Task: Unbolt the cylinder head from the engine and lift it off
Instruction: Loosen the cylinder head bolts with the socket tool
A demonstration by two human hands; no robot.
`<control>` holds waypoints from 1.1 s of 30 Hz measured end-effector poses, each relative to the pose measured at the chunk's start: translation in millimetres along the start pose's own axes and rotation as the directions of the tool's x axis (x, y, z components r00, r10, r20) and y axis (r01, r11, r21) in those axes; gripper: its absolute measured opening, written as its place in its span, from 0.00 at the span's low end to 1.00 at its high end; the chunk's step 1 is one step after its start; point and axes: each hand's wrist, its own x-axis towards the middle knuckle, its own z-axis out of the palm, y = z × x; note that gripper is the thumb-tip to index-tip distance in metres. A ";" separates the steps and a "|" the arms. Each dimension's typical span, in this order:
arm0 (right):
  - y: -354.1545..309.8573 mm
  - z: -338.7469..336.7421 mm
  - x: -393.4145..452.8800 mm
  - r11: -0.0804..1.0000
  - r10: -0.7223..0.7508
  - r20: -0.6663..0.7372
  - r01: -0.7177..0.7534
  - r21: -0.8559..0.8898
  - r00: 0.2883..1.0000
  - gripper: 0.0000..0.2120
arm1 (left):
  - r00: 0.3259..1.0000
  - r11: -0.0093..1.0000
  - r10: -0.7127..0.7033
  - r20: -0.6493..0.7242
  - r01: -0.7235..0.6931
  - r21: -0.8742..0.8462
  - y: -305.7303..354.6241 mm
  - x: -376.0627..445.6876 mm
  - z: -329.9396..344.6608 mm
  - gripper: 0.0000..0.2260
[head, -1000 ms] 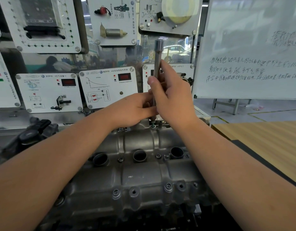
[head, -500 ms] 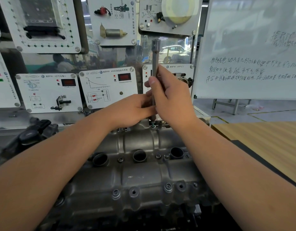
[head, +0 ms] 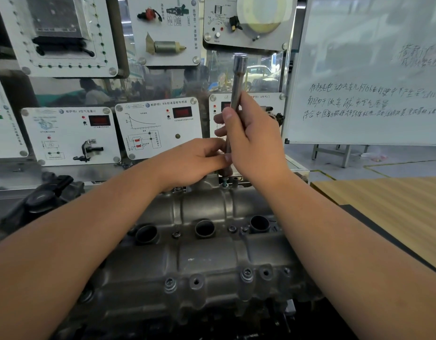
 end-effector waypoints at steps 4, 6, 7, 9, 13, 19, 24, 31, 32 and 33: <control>-0.4 0.5 -0.6 0.999 0.034 0.019 -0.034 -0.001 0.999 0.25 | 1.000 1.000 -0.003 0.017 0.003 -0.008 -0.5 -0.3 -0.8 0.13; -0.2 1.0 -1.6 1.000 0.001 0.003 -0.001 0.005 1.000 0.26 | 1.000 1.000 0.003 0.020 -0.003 -0.006 -0.6 0.7 -1.7 0.13; -0.2 1.2 -1.6 1.000 -0.027 -0.013 0.027 0.000 1.000 0.23 | 1.000 1.000 0.006 0.020 -0.006 -0.007 -0.4 1.0 -1.8 0.14; -0.1 1.1 -0.2 0.997 -0.071 -0.038 0.071 -0.012 0.997 0.14 | 1.000 1.000 0.009 0.015 -0.009 -0.005 -0.2 0.7 -1.6 0.14; -0.7 0.1 0.6 1.000 -0.025 -0.002 0.025 0.003 1.000 0.10 | 1.000 1.000 -0.001 0.013 0.001 -0.024 -2.8 1.3 -0.1 0.13; -0.5 0.1 -1.4 1.000 0.007 0.016 -0.007 0.021 1.000 0.25 | 0.999 0.999 0.029 0.017 -0.029 0.023 -1.9 1.7 -1.6 0.10; 2.1 1.2 0.0 0.998 -0.058 -0.014 0.058 -0.002 0.998 0.14 | 0.999 0.999 0.035 0.035 -0.035 0.015 -3.0 2.3 -1.2 0.13; 1.6 1.7 -0.5 1.000 0.016 0.019 -0.016 -0.013 1.000 0.23 | 0.999 1.000 0.012 0.036 -0.013 0.014 -3.5 0.6 -1.9 0.15; 1.6 2.0 -1.5 1.000 0.019 0.015 -0.019 0.005 1.000 0.26 | 0.999 1.000 0.016 0.038 -0.016 0.019 -3.1 0.4 -2.5 0.15; 1.7 2.3 -1.9 1.000 0.008 0.007 -0.009 0.010 1.000 0.26 | 0.999 0.999 0.019 0.039 -0.020 0.026 -2.1 0.3 -2.6 0.14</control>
